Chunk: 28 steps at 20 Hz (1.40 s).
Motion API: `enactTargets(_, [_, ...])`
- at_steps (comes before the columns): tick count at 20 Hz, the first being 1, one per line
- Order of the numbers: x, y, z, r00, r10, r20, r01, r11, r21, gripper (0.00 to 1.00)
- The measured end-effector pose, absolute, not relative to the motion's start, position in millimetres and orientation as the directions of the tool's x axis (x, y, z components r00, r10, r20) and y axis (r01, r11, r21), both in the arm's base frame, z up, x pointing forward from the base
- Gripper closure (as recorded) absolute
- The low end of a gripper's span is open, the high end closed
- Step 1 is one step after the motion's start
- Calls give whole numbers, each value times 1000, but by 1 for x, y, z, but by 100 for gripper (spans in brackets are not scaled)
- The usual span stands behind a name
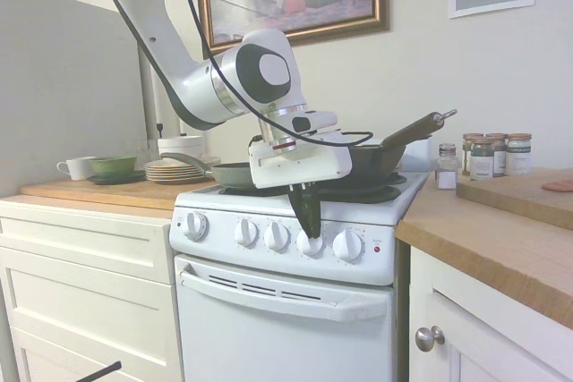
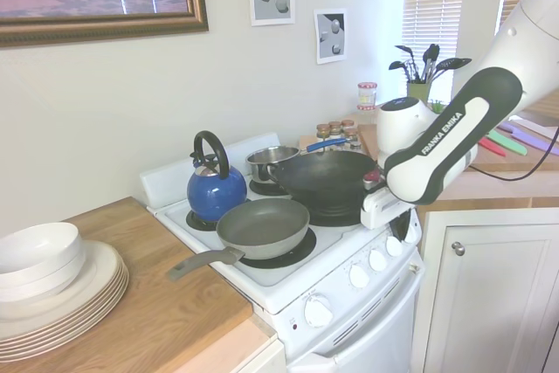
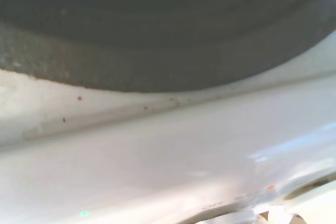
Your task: Turn on the stove on the top right
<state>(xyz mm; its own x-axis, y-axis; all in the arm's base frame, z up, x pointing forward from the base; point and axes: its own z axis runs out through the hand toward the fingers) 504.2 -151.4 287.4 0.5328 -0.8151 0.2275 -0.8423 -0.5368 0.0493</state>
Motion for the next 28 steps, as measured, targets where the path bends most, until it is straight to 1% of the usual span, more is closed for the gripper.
enactTargets(28, [506,-154,290,523,-832,186,-849,-528,26,100])
